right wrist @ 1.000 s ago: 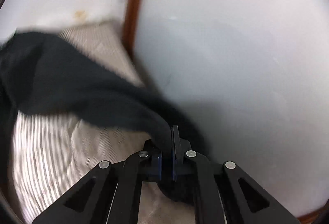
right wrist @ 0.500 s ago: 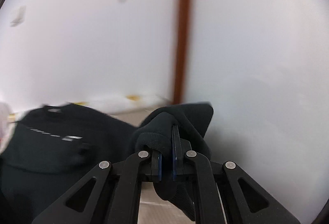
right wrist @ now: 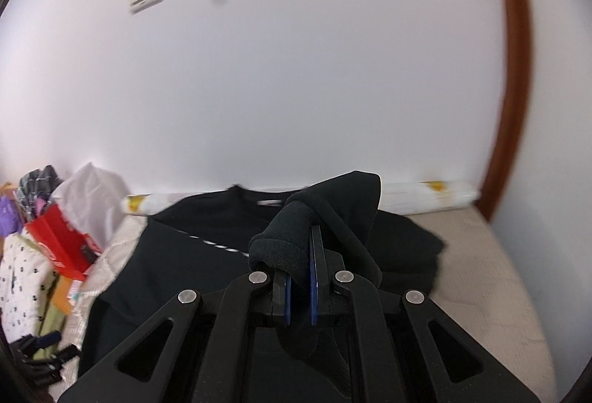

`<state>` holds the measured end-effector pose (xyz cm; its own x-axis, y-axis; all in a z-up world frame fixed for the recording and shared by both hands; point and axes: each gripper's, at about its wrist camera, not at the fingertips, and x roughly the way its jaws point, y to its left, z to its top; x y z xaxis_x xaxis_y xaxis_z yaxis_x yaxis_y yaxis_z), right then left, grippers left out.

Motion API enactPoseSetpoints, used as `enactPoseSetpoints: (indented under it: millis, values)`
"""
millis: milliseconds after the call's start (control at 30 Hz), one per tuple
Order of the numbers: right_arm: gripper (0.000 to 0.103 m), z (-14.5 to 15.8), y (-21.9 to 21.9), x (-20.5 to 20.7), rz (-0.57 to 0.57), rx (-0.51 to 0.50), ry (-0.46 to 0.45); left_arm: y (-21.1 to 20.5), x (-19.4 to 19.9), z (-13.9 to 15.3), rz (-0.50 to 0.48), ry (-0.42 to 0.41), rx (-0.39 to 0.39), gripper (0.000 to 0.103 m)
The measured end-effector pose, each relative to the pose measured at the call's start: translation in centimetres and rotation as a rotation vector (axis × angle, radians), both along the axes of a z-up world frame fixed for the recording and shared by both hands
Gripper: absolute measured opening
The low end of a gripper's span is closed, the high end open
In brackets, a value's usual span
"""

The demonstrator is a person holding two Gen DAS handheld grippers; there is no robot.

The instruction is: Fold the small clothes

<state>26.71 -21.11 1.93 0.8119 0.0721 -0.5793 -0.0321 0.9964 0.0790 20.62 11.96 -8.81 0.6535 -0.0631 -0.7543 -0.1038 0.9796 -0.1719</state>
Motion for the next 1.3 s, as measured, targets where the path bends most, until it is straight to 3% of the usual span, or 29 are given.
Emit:
enactPoseSetpoints:
  millis: [233, 367, 467, 567, 633, 733, 800, 833, 933, 1300]
  values:
    - [0.008, -5.5, 6.6, 5.0, 0.139, 0.012, 0.074, 1.1, 1.5, -1.5, 0.007, 0.018, -0.04, 0.064]
    - [0.009, -9.6, 7.4, 6.7, 0.147, -0.015, 0.172, 0.5, 2.1, -2.6, -0.021, 0.043, -0.023, 0.064]
    - [0.009, -11.5, 6.5, 7.3, 0.114, -0.006, 0.196, 0.1, 2.8, -3.1, -0.034, 0.062, -0.01, 0.064]
    - [0.026, -12.9, 6.4, 7.4, 0.127, 0.03, 0.244, -0.6, 3.7, -3.0, -0.044, 0.064, -0.009, 0.064]
    - [0.033, -13.5, 7.2, 7.1, 0.2, -0.02, 0.3, -1.4, 4.3, -2.8, -0.055, 0.063, -0.009, 0.064]
    - [0.047, -13.5, 7.2, 5.5, 0.212, -0.079, 0.292, -2.9, 4.8, -2.4, -0.083, 0.06, -0.005, 0.064]
    - [0.088, -13.5, 5.8, 4.3, 0.189, -0.059, 0.317, -4.0, 5.1, -2.0, -0.107, 0.058, 0.007, 0.064]
    - [0.092, -13.7, 5.0, 3.5, 0.191, -0.037, 0.333, -4.7, 5.1, -1.8, -0.122, 0.055, 0.014, 0.064]
    - [0.092, -14.3, 3.5, 1.6, 0.19, -0.067, 0.388, -7.0, 5.5, -1.4, -0.169, 0.053, 0.035, 0.064]
    - [0.092, -11.3, -8.0, -7.0, 0.043, -0.078, 0.232, -17.2, 8.5, -1.6, -0.358, 0.05, 0.093, 0.064]
